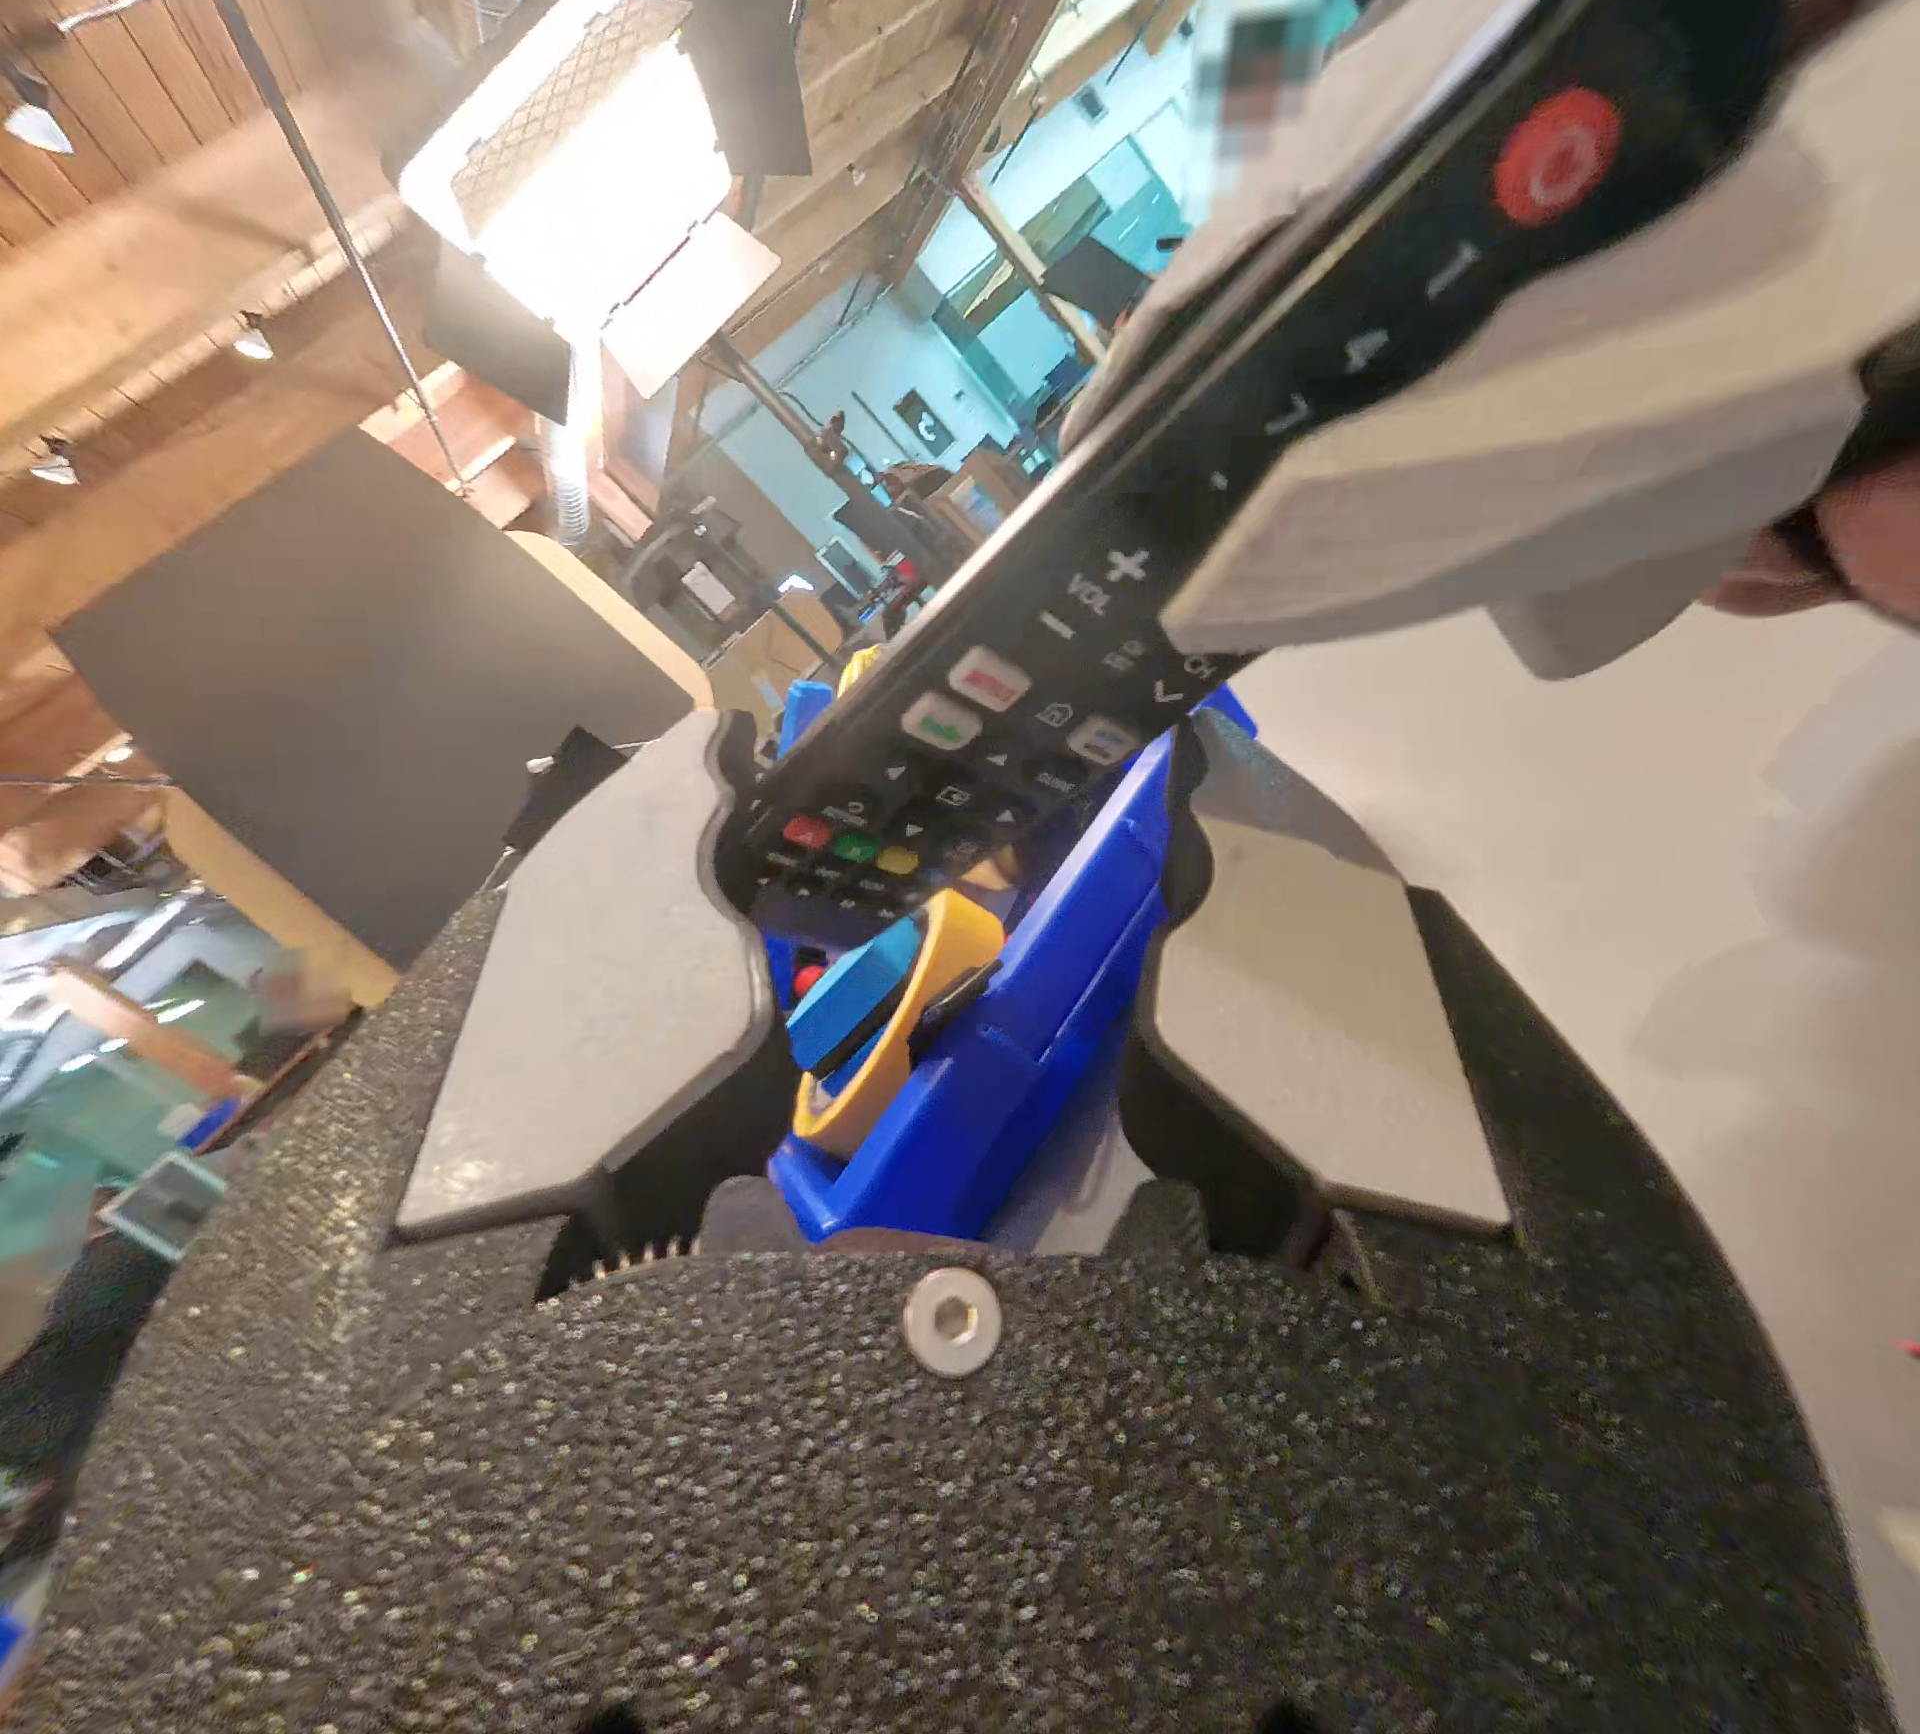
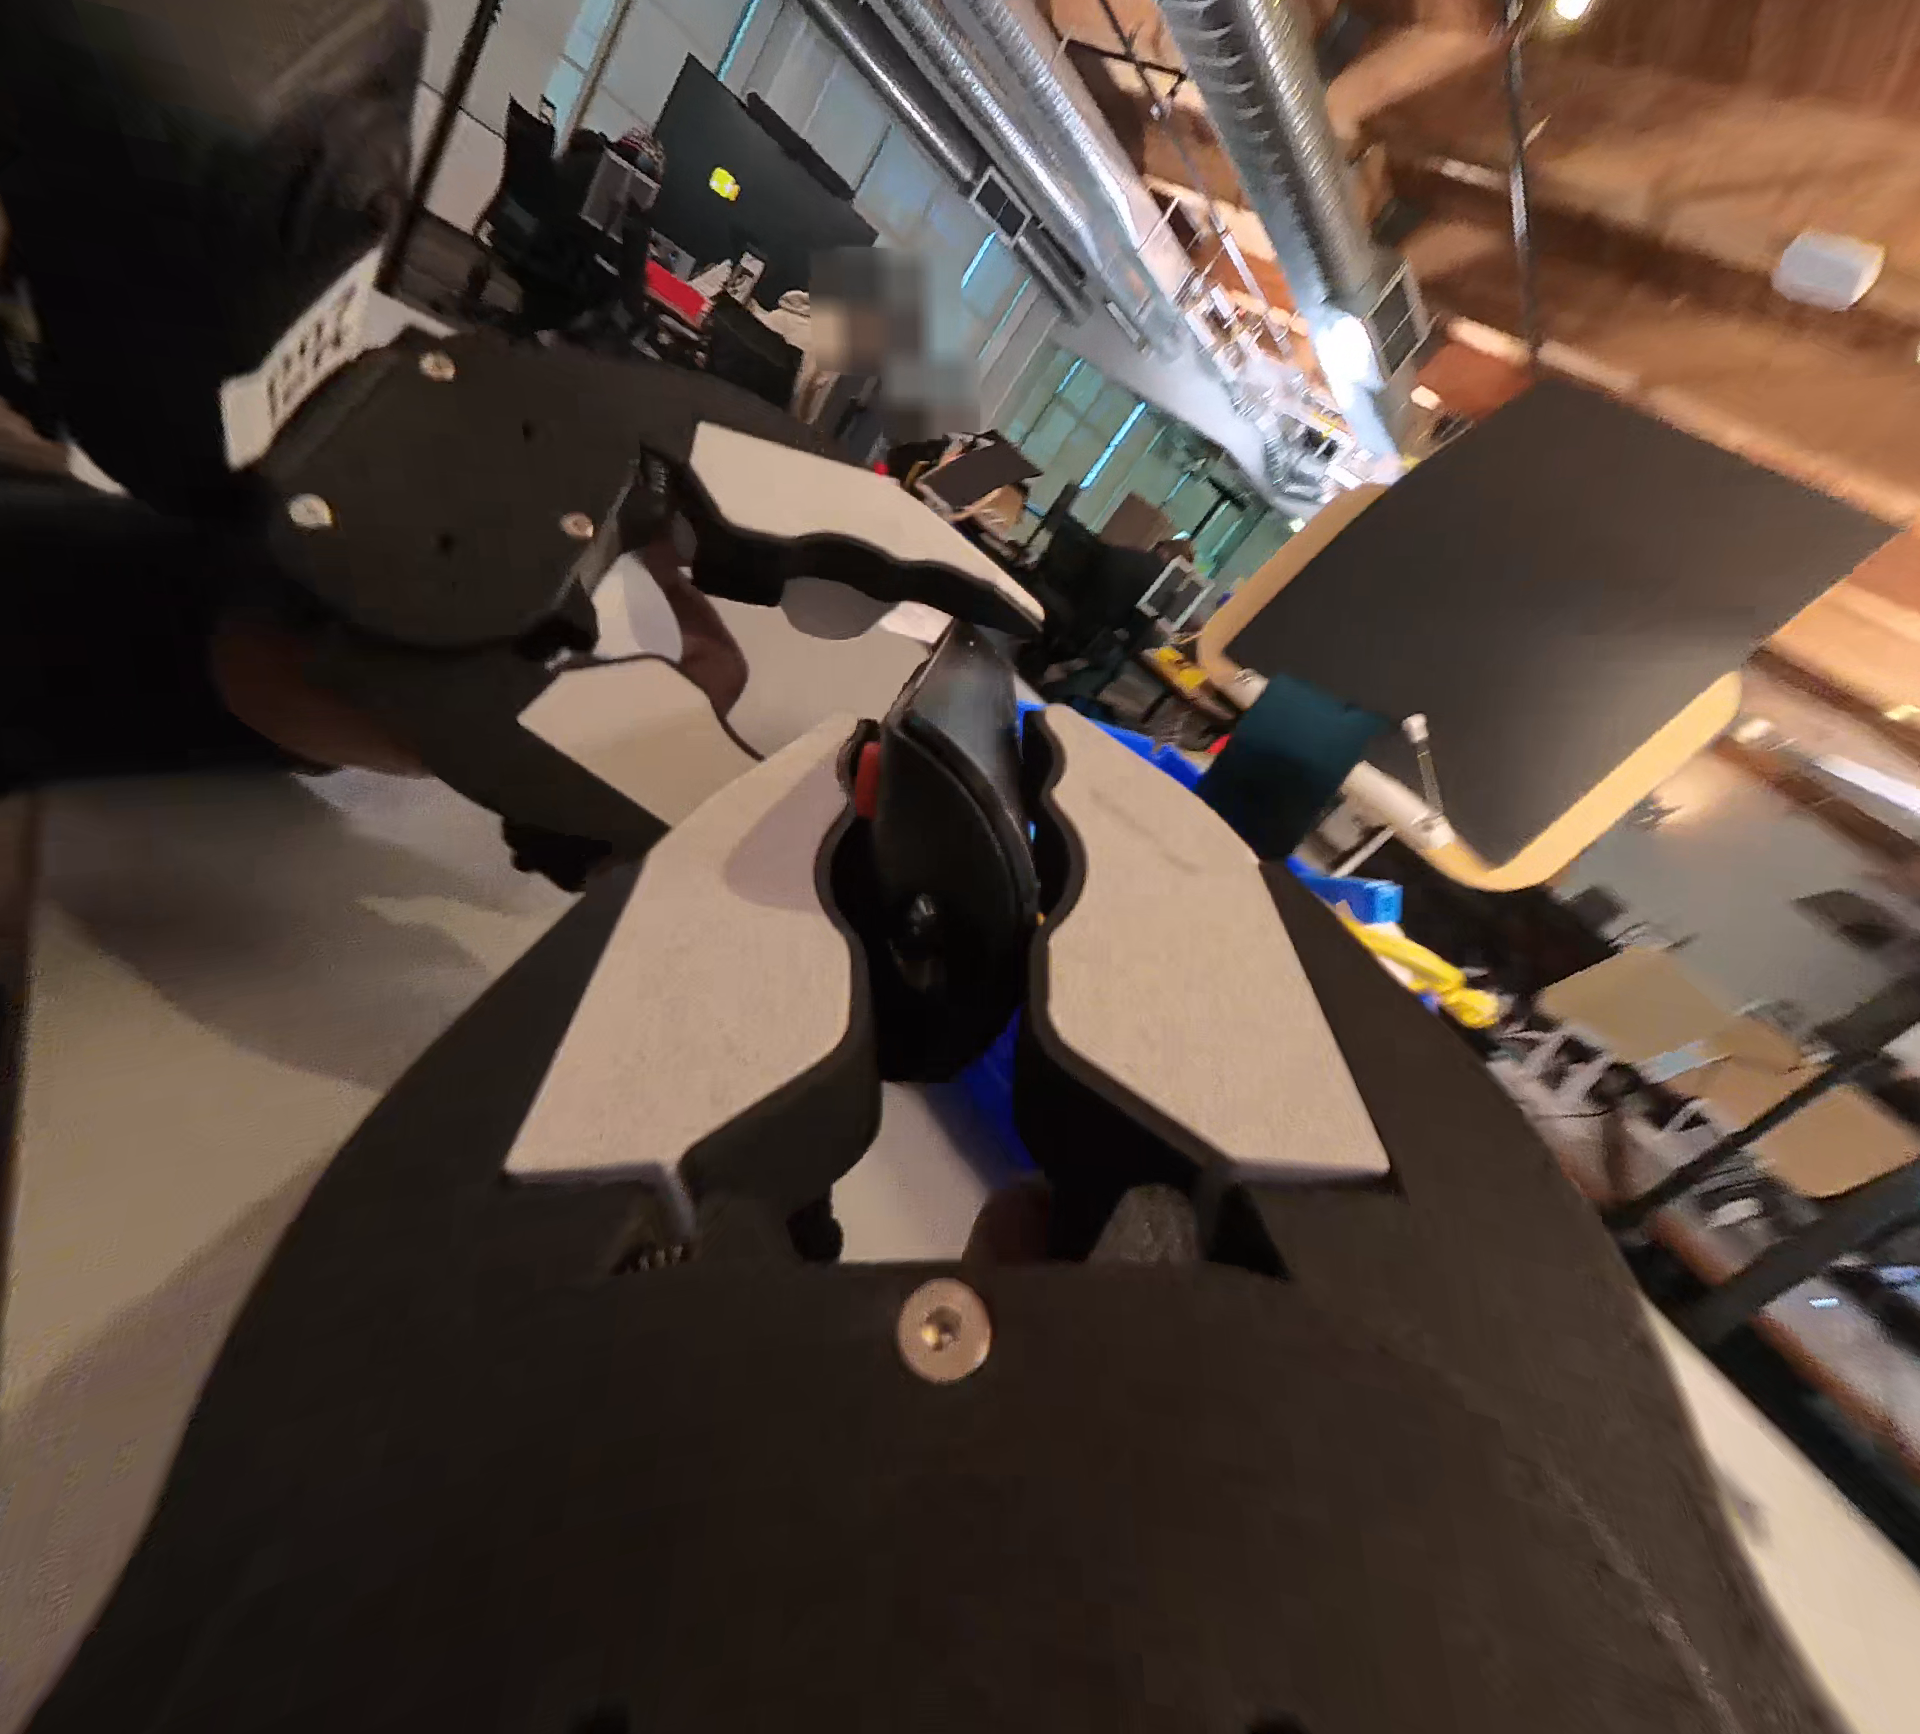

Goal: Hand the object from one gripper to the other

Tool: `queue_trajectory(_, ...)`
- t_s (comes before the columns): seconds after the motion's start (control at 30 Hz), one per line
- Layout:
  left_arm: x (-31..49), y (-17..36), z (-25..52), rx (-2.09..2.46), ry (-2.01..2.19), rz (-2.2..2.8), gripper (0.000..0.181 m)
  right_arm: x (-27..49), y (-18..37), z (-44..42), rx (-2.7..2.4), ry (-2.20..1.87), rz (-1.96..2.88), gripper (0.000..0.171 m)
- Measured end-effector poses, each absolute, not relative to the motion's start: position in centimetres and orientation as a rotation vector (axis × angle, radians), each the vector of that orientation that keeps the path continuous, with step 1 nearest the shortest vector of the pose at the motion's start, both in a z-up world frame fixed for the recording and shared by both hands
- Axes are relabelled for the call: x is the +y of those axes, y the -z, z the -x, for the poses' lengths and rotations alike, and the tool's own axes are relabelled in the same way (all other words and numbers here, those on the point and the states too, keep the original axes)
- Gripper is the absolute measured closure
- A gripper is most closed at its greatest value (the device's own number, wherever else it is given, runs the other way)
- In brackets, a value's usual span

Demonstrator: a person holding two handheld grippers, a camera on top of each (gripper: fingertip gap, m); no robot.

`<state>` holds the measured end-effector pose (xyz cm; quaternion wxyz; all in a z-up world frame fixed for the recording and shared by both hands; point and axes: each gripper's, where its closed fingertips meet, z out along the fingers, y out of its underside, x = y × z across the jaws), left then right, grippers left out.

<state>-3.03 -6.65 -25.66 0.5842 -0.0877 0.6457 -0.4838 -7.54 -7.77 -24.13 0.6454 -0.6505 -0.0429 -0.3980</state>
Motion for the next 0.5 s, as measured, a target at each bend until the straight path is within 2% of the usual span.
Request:
queue_trajectory(0.13, -6.9, 24.8, 3.8, 1.485, 1.237, 0.195, 0.098, -7.8, 23.7, 8.2, -0.185, 1.052, 1.436, 0.144)
queue_trajectory(0.3, -5.5, 23.4, 3.7, 1.401, 1.278, 0.257, 0.101, -9.1, 23.3, 7.5, -0.198, 1.153, 1.399, 0.145)
queue_trajectory(0.5, -4.5, 22.7, 3.5, 1.431, 1.673, 0.472, 0.103, -10.8, 21.8, 7.3, -0.067, 0.807, 1.285, 0.144)
